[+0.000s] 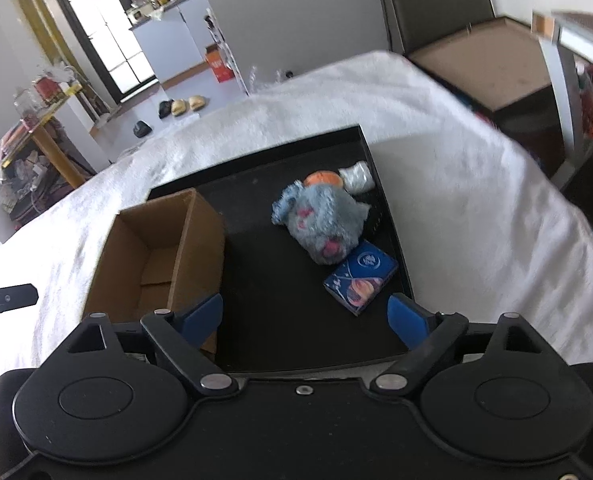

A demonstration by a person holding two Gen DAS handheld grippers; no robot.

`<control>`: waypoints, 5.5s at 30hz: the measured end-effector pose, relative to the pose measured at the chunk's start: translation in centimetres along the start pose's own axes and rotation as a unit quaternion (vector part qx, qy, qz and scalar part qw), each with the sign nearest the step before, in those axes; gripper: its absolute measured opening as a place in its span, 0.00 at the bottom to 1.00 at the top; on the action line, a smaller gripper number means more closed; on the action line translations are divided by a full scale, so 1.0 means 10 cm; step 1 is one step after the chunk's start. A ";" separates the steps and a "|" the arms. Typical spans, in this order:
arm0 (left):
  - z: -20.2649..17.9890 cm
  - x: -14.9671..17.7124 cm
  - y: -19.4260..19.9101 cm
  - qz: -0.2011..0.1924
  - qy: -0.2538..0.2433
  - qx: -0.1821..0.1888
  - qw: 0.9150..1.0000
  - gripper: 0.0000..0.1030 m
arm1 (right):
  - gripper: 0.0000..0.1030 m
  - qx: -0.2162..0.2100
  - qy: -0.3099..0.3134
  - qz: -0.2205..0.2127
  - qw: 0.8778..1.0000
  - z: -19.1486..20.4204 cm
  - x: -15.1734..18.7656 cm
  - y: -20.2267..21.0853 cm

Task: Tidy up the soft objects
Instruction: 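Lower the right gripper onto the blue Vinda tissue pack and close, then lift the tissue pack with the right gripper and release it into the box, then move the right gripper to the grey plush mouse and grasp it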

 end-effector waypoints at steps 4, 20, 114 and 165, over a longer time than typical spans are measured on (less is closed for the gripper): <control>-0.02 -0.03 -0.22 0.018 -0.002 -0.013 1.000 0.83 | 0.83 0.007 -0.016 0.010 1.000 -0.09 -0.02 -0.19; -0.10 -0.03 -0.85 0.082 -0.022 -0.064 0.994 0.60 | 0.76 0.056 -0.085 -0.021 0.995 -0.24 0.07 -0.86; 0.00 0.09 -1.06 0.088 -0.025 -0.088 0.992 0.10 | 0.52 0.000 0.295 -0.098 0.951 1.39 0.06 -0.81; 0.02 0.07 -0.78 0.038 -0.017 -0.102 0.994 0.41 | 0.73 -0.019 0.225 -0.096 0.970 0.82 0.19 -0.92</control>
Point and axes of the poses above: each gripper's, at about its wrist camera, not at the fingertips, and y roughly against the way its jaws point, z to its left, x to its underside, the point moved 3 cm from there along -y, roughly the way its jaws point, and after that the axes turned 7 degrees about -y, right-handed, at the moved point
